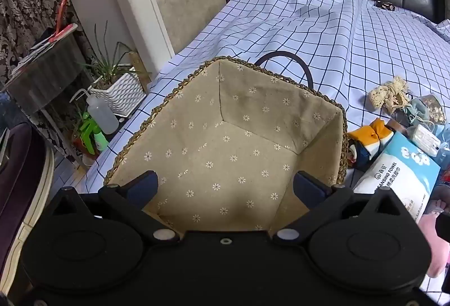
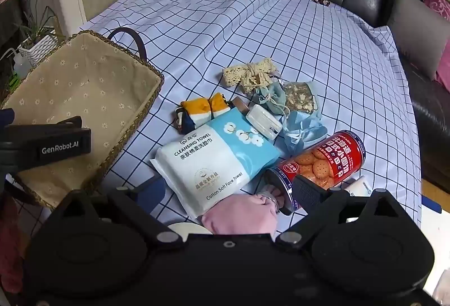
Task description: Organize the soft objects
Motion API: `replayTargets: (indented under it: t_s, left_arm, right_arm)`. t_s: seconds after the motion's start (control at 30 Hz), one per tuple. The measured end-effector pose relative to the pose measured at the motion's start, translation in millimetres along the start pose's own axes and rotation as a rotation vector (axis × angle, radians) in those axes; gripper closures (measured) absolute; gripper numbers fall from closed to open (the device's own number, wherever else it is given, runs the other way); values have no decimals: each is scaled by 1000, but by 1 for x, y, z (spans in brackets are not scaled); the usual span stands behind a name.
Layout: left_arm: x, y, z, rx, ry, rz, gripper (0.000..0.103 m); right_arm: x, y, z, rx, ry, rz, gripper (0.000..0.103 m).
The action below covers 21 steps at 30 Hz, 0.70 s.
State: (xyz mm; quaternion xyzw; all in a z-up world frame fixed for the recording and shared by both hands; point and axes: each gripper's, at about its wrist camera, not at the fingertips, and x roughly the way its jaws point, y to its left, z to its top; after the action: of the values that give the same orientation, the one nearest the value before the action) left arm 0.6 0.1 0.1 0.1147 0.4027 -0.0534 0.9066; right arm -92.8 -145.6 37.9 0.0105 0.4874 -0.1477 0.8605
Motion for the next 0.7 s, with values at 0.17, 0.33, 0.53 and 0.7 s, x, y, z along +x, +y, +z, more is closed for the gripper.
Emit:
replayTargets:
  t_s: [0.17, 0.33, 0.53, 0.7]
  left_arm:
    - [3, 1, 2, 5, 5, -5, 4]
    - [2, -3, 1, 21, -6, 5, 4]
    - [0, -4, -2, 23, -11, 3, 4]
    - [0, -3, -3, 21, -6, 2, 4]
  right_arm:
    - [0, 0, 0, 0, -1, 2, 6]
    - [0, 0, 0, 0, 0, -2, 6]
    - [-1, 0, 0, 0, -1, -2, 6]
    - [-1, 0, -1, -3, 0, -1, 6]
